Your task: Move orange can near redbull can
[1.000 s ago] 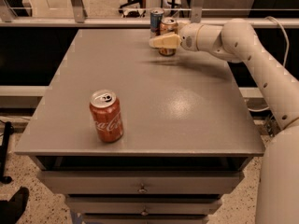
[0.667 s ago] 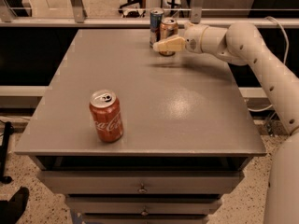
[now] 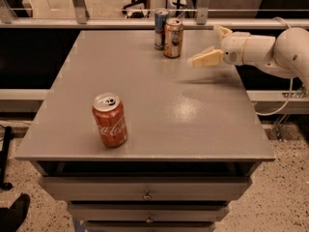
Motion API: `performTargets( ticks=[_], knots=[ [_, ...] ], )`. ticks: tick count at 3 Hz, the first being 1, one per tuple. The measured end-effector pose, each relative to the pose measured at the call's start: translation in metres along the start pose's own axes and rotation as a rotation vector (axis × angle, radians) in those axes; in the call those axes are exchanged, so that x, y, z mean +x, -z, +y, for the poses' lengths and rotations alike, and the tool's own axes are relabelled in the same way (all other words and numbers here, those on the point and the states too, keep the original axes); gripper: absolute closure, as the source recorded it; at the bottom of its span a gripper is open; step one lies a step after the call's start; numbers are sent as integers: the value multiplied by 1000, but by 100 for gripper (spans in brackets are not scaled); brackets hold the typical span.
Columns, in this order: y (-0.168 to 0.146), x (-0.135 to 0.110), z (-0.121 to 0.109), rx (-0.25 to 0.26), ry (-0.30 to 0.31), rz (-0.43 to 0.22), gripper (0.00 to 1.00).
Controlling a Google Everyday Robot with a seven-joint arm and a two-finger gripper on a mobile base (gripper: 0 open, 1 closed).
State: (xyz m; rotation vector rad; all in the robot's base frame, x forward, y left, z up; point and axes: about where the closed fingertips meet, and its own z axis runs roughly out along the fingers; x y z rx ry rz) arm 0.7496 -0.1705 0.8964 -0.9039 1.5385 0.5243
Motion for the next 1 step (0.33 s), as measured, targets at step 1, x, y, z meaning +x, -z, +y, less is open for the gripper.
performTargets(
  ticks=[1],
  knots=[
    [2, 1, 1, -3, 5, 3, 0]
  ],
)
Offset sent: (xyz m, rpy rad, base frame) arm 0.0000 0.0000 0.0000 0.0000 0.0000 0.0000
